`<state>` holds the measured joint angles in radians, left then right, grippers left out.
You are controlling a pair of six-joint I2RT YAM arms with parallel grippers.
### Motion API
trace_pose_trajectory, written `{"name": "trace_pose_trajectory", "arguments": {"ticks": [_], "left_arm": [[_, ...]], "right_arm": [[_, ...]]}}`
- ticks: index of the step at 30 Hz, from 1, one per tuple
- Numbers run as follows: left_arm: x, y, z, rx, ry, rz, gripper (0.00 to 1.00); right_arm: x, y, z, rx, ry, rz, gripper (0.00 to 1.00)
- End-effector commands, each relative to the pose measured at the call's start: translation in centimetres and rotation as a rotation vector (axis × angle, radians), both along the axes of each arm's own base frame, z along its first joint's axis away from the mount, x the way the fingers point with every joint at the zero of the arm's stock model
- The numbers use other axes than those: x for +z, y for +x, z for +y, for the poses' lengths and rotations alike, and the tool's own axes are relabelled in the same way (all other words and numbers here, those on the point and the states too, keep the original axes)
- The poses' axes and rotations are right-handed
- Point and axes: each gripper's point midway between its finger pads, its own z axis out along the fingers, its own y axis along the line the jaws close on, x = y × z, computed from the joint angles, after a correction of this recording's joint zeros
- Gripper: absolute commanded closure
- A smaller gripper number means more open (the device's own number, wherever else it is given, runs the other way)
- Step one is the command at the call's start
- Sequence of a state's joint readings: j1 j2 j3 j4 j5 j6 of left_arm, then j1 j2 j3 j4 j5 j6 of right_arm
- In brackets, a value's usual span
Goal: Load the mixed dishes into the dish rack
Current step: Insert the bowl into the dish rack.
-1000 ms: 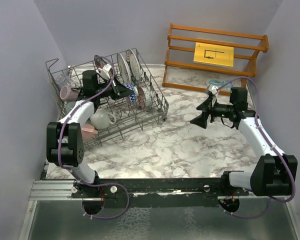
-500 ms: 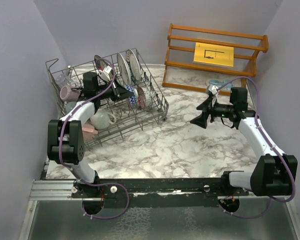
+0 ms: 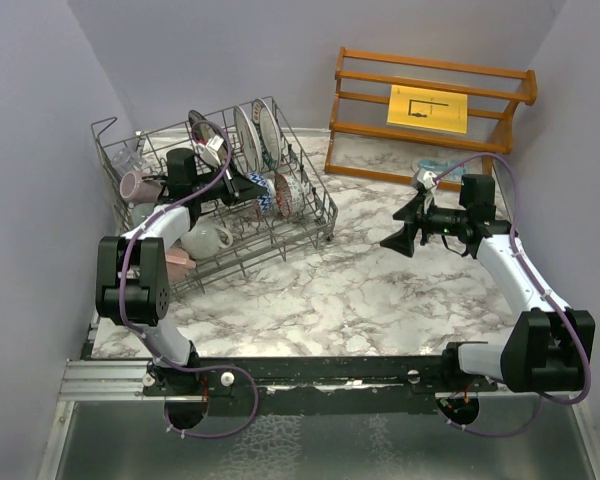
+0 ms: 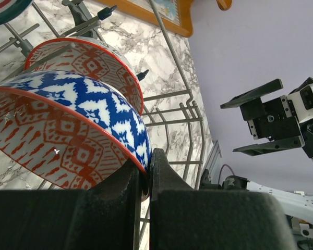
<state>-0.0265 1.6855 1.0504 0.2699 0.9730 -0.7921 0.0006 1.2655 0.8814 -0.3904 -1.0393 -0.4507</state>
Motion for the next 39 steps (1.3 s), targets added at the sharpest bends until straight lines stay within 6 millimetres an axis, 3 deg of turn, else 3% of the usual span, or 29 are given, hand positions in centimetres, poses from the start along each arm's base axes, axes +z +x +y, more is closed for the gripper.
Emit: {"name": "trace_pose_trajectory", "arguments": {"ticks": [1,3,12,21,28,30,39], "left_arm": [[-0.6,-0.6,0.2,-0.032,-0.001,-0.005,0.96],[-1.7,-0.5,0.2,-0.032,-0.001,0.022,0.94],[-3.1,-0.5,0.2,-0.032,0.008,0.046,0.89],[-3.4,-0.4,0.4,-0.02,0.034,0.049,0.75],[-2.6,0.0,1.0,0.018,0.078,0.032,0.58],[-1.3,0.0,1.2,0.037,0.091,0.0,0.55],[0.7,-0.3,3.5,0.174,0.254,-0.045,0.53]], "right_arm": [[0.6,-0.1,0.2,0.019,0.004,-0.049,0.05],[0.6,-0.1,0.2,0.018,0.004,-0.049,0.05],[0.6,-0.1,0.2,0.018,0.004,-0.048,0.06],[0.5,0.0,0.2,0.02,0.005,-0.044,0.05],[0.6,-0.1,0.2,0.021,0.005,-0.047,0.05],[0.6,-0.1,0.2,0.022,0.005,-0.048,0.05],[0.8,-0.2,0.2,0.026,0.007,-0.054,0.05]]}}
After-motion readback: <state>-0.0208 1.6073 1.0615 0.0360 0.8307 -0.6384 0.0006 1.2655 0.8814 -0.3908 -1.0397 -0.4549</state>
